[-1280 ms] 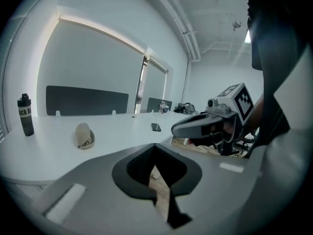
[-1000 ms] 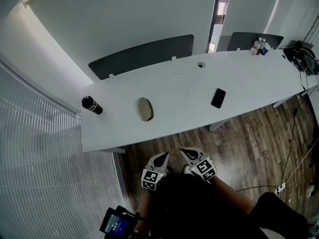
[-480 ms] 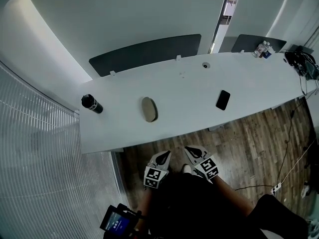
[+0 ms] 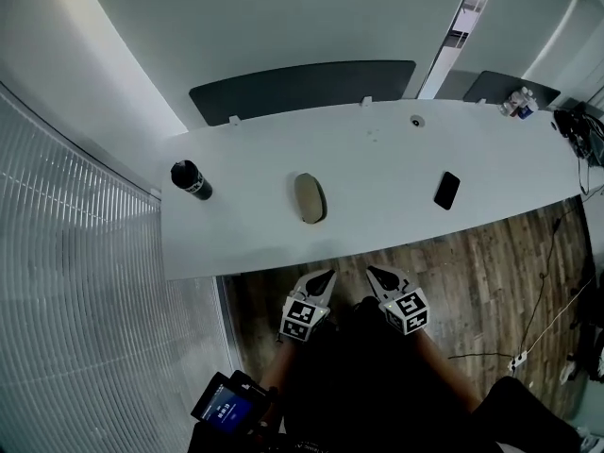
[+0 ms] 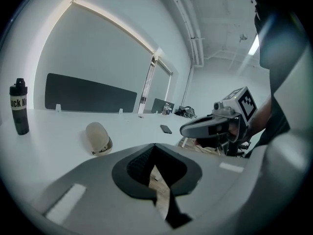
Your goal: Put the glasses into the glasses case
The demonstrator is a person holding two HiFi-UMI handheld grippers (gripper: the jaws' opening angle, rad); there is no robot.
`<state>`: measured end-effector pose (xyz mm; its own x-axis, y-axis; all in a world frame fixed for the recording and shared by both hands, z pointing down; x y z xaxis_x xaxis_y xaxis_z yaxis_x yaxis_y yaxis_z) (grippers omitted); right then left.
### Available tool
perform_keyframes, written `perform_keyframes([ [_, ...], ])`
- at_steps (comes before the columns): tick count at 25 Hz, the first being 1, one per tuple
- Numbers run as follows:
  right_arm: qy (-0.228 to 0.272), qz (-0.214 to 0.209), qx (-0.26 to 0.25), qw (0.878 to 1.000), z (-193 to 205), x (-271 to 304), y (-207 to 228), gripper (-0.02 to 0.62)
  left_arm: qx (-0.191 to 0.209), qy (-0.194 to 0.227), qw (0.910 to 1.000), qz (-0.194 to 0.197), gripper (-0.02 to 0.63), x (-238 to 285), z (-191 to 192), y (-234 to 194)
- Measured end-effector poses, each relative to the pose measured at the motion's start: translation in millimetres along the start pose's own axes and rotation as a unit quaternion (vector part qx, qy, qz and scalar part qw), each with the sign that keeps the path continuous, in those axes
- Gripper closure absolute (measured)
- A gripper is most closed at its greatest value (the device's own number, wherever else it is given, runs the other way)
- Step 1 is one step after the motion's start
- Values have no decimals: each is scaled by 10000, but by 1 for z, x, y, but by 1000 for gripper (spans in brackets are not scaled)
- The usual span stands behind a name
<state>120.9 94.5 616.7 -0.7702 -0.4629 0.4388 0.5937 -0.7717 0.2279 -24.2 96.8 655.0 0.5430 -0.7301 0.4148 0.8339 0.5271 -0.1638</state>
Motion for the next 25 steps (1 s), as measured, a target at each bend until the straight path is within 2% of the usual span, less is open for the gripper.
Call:
perform_keyframes([
  [4,-215,-78,-141,9996,-3,8,8,586,-48,-123,9999,77,600,16,0,-4],
  [8,-199,-114,32,9997,-14,31,37,588,114,-303,9993,184,600,40,-12,-17],
  [13,-294,-534,381,9974,-27,91,89,586,413,-599,9973,118,600,79,-35,-48],
  [17,-244,-645,687,9952,-39,137,148,588,658,-801,9946,76,599,115,-65,-67],
  [21,-214,-694,1198,9901,-37,157,182,587,552,-999,9934,-95,600,140,-77,-74],
  [25,-434,-872,1343,9861,-28,154,187,588,359,-1205,9920,-132,599,153,-69,-75],
])
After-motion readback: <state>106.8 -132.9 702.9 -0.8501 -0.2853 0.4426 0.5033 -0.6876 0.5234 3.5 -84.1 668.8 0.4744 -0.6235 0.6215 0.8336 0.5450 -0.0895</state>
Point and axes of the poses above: the fingertips, and each gripper's own axes: x forward along the fingers, y to its right, z out of its underside, the point moved 5 cm from there along -x, backward along the fingers, and after that the axes turned 13 degrees about -z, right-handed, at the moved point
